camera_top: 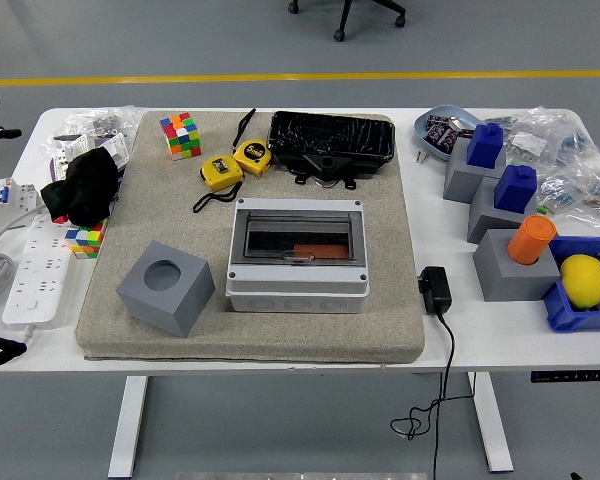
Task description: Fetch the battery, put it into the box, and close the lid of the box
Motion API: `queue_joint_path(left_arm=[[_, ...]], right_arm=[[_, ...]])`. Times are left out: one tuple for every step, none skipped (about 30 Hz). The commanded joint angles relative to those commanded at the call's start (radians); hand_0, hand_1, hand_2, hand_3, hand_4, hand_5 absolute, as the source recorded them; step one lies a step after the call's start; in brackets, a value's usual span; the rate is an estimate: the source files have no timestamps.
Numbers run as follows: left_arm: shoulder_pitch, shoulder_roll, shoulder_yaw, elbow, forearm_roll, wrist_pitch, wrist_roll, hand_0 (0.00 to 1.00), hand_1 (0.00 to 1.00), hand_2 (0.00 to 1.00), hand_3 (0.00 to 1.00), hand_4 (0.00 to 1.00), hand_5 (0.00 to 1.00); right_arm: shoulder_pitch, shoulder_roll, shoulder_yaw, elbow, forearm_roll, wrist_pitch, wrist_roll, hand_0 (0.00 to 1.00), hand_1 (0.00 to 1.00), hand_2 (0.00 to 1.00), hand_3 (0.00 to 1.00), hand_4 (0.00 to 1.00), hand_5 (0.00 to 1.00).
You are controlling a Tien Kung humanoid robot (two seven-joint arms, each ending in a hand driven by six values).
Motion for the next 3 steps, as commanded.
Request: queue_joint_path(left_arm=[[0.0,0.0,0.0,0.0,-0.006,-0.003,0.001,0.998,0.649,0.441,0.582,0.998,0.998],[0.0,0.0,0.0,0.001,-0.016,-0.008,0.002,0.998,0.649,0.441,0.582,0.998,0.998],[0.0,0.0,0.001,0.002,-0.031,-0.011,0.003,0.998,0.649,0.441,0.582,0.998,0.998]], right_arm=[[0.0,0.0,0.0,0.0,0.0,0.0,0.0,0.753,0.698,0.716,0.753,0.998,0.998],[0.0,0.001,0.0,0.0,-0.001,0.0,0.0,0.753,0.698,0.716,0.753,0.998,0.998],[0.0,0.001,0.0,0.001,-0.001,0.001,-0.001,0.753,0.698,0.716,0.753,0.998,0.998]])
